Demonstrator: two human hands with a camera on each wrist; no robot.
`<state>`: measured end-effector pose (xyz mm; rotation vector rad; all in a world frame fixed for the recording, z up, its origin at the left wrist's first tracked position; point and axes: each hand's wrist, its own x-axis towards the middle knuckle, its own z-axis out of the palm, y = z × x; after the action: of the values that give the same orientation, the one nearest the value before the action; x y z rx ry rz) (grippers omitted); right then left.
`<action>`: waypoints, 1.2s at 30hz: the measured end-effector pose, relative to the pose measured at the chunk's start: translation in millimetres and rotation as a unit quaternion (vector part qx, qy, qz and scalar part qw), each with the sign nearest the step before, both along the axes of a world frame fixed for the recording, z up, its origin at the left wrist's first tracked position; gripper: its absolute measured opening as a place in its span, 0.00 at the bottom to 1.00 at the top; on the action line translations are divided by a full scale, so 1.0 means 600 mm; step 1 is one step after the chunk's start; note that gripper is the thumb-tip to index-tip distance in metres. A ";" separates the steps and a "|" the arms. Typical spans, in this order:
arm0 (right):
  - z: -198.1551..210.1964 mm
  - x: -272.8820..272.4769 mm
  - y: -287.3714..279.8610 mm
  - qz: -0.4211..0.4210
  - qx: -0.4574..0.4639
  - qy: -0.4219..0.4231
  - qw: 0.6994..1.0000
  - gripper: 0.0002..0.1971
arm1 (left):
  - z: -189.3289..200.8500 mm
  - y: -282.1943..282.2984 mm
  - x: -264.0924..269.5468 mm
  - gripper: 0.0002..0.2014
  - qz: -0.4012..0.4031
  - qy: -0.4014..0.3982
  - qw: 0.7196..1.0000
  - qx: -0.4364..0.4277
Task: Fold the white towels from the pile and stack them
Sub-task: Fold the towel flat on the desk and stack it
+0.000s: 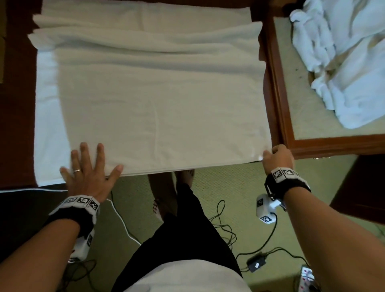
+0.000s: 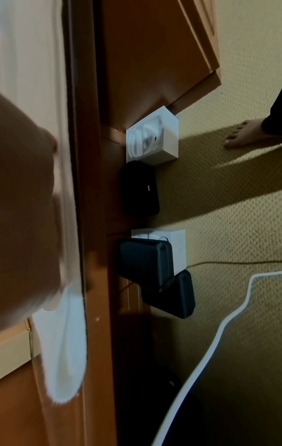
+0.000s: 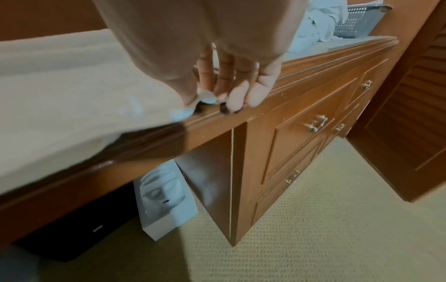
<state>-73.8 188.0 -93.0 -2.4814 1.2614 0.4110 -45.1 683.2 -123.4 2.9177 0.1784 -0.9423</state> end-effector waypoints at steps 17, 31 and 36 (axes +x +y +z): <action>0.033 0.017 0.174 0.332 0.101 -0.202 0.916 0.11 | -0.008 0.001 0.005 0.44 0.010 0.012 1.000 0.008; -0.002 -0.069 0.080 0.217 -0.019 0.079 0.973 0.35 | -0.014 0.004 -0.012 0.47 0.009 -0.080 0.996 -0.031; 0.014 -0.007 0.138 0.254 -0.058 -0.062 0.963 0.23 | -0.012 0.011 -0.031 0.51 -0.009 -0.069 0.997 -0.022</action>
<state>-77.9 271.0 -84.3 -2.8682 0.6019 0.2967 -63.4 689.9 -130.9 2.9350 0.1206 -0.7330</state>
